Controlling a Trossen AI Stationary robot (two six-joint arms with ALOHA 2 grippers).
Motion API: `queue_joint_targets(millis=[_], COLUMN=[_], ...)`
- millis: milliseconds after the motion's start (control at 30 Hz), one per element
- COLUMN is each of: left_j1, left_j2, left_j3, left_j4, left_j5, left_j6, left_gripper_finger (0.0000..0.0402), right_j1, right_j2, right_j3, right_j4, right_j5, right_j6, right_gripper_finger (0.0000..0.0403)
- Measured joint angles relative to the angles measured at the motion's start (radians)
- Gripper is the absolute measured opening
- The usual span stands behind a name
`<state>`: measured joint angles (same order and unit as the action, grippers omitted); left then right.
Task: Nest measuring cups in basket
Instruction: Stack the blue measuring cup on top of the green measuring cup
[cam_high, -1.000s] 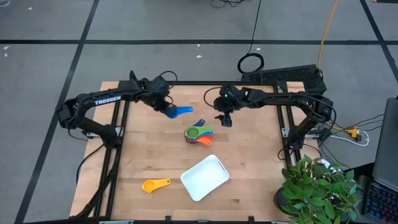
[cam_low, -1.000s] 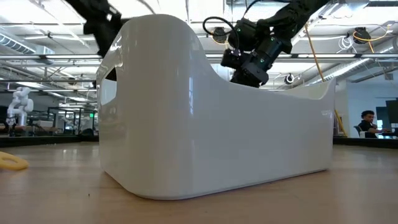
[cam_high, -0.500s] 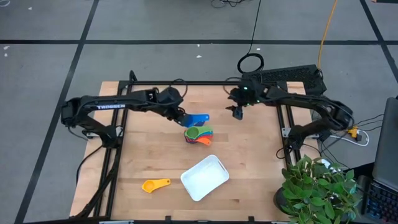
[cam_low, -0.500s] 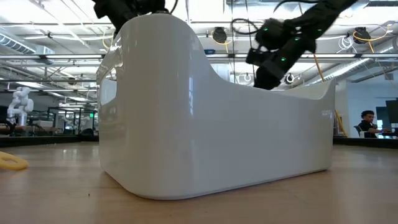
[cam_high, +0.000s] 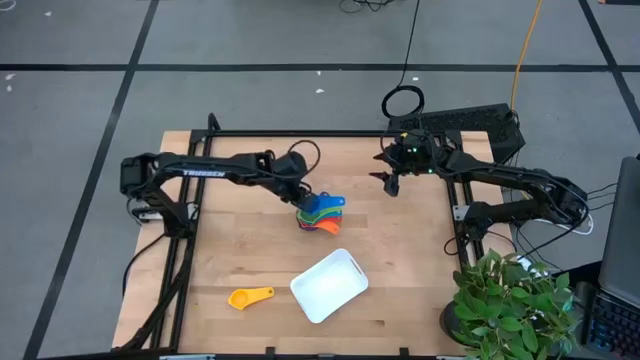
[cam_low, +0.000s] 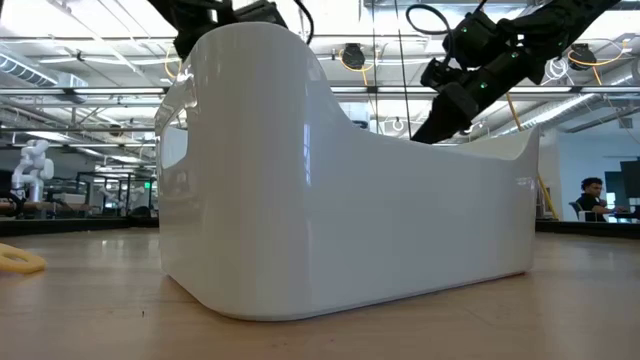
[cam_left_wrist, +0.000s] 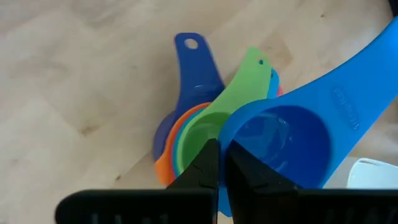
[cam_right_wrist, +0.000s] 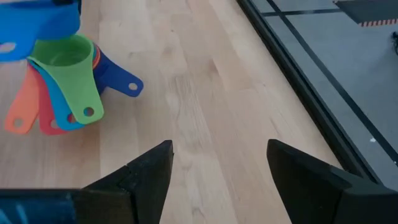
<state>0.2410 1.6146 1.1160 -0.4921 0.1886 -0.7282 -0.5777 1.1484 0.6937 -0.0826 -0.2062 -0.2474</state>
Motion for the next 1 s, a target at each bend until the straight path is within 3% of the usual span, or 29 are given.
queue_joint_targets(millis=[467,800,1000], left_j1=[-0.014,-0.014,-0.01], left_j2=[0.077,0.075,0.034], left_j3=[0.0,0.0,0.0], left_j4=[-0.054,-0.055,-0.061], left_j5=[-0.002,0.004,0.023], left_j6=[-0.001,0.027,0.048], left_gripper_finger=[0.0009,0.013,0.017], right_j1=[0.001,0.001,0.001], right_j2=[0.0,0.0,0.0], right_j3=[0.0,0.001,0.001], right_j4=[0.004,0.004,0.004], right_j5=[0.0,0.0,0.0], right_j6=[-0.007,-0.011,-0.017], right_gripper_finger=[0.0251,0.0251,0.0251])
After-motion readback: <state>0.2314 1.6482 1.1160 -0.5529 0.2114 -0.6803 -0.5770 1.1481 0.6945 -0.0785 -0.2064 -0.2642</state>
